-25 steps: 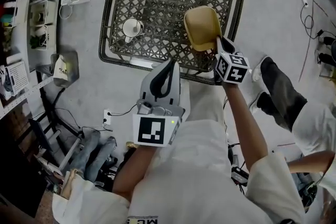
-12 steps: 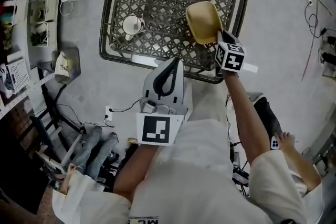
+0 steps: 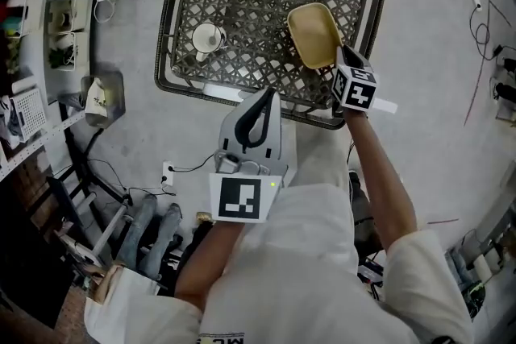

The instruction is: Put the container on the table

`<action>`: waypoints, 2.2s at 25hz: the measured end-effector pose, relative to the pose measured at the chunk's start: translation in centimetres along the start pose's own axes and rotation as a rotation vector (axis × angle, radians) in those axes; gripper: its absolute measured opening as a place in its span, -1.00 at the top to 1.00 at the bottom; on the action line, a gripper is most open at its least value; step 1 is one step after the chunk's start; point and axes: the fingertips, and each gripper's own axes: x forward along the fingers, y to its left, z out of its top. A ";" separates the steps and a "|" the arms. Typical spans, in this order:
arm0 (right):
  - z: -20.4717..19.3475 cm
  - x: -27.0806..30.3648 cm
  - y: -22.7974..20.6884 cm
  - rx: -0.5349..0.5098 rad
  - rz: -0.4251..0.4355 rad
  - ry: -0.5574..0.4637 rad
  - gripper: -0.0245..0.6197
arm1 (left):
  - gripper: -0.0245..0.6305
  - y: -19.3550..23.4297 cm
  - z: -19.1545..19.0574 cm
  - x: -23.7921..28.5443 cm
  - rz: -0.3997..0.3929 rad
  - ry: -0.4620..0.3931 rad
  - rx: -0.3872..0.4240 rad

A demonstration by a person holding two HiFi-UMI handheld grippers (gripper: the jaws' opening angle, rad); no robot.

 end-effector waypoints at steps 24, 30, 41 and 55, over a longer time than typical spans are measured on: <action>7.8 -14.5 3.6 -0.076 0.092 -0.279 0.74 | 0.85 -2.0 3.6 -4.1 -0.039 -0.101 0.087; 10.4 -21.3 4.6 -0.104 0.114 -0.399 0.74 | 0.85 -2.6 4.5 -5.5 -0.049 -0.137 0.105; 12.0 -31.2 6.4 -0.129 0.203 -0.545 0.64 | 0.85 -3.2 6.5 -7.3 -0.070 -0.201 0.113; 15.2 -38.9 8.4 -0.170 0.258 -0.686 0.85 | 0.85 -2.8 8.8 -9.8 -0.061 -0.247 0.147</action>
